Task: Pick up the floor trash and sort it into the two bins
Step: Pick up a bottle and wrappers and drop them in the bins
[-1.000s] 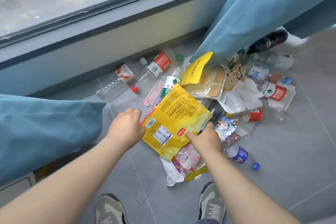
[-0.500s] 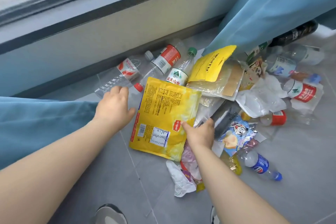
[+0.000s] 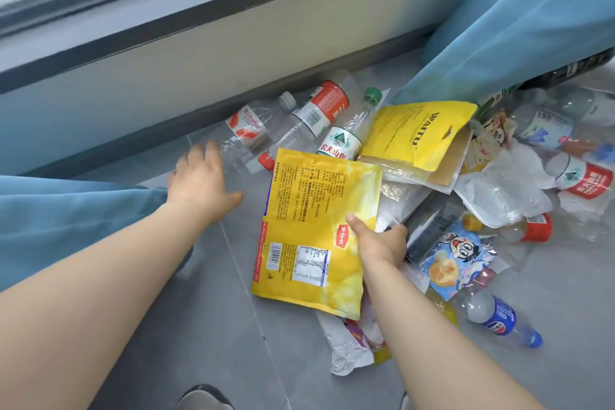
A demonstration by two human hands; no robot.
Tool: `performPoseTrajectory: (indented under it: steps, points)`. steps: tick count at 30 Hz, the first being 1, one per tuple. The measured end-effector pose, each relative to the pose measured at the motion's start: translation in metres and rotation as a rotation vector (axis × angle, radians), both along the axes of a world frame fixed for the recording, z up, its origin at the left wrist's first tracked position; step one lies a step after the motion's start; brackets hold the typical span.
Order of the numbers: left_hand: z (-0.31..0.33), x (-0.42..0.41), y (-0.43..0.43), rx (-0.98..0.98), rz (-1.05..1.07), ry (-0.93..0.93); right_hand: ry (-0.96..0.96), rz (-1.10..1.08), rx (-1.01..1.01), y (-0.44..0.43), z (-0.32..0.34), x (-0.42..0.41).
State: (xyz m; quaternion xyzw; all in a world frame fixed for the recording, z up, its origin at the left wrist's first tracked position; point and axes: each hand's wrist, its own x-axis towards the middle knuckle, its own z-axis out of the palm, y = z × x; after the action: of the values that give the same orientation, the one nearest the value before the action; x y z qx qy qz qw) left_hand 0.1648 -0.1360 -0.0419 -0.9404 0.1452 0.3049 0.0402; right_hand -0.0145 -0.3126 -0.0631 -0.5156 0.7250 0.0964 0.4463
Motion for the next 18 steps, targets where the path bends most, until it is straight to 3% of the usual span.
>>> performPoseTrajectory:
  steps: [9, 18]
  points:
    - [-0.007, 0.016, -0.007, 0.060, 0.070, 0.021, -0.097, -0.003, -0.108, 0.017, -0.019, -0.025]
    - [-0.011, -0.022, -0.009, 0.022, 0.256, 0.223, -0.127, 0.106, -0.144, 0.041, 0.005, -0.054]
